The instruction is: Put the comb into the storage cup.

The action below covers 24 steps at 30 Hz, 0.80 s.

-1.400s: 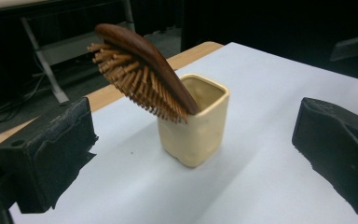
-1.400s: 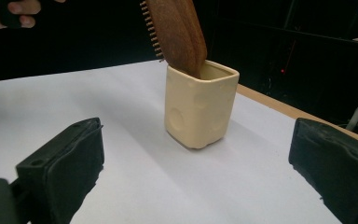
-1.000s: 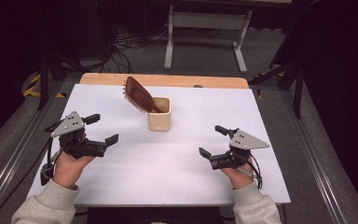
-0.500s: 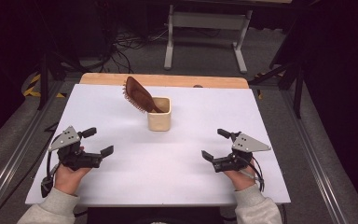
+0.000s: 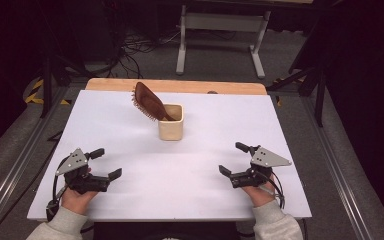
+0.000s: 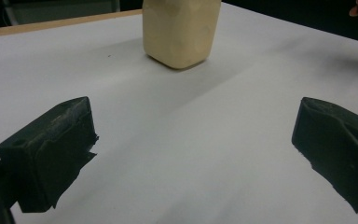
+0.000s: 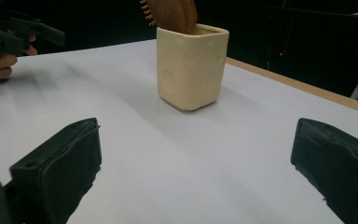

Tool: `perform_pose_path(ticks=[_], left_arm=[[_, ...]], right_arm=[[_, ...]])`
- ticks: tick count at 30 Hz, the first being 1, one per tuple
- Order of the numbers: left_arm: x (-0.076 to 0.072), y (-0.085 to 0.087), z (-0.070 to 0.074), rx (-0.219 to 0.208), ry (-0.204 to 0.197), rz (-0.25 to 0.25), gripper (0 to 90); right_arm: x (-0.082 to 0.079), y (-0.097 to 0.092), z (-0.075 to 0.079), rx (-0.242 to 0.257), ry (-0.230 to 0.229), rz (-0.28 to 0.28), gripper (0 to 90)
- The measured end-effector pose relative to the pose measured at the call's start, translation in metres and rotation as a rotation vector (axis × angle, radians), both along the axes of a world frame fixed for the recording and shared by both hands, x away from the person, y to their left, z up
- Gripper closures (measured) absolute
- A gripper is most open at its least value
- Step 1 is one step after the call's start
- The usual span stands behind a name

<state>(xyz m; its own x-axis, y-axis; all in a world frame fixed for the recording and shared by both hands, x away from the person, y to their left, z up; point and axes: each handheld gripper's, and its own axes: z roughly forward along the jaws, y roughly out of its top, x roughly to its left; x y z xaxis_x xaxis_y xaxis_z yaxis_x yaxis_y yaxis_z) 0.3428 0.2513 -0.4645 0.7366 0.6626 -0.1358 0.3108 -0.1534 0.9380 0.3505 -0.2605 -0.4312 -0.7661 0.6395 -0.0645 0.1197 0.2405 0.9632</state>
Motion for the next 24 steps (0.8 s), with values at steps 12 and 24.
perform_pose_path(ticks=[12, 24], left_arm=[[0.0, 0.002, 0.0, 0.004, -0.008, 0.036, 0.5], [0.009, 0.006, 0.005, -0.005, 0.017, 0.041, 1.2]], right_arm=[[-0.003, 0.0, -0.012, -0.01, 0.018, -0.008, 1.9], [-0.001, 0.001, -0.014, -0.01, 0.033, -0.004, 1.9]])
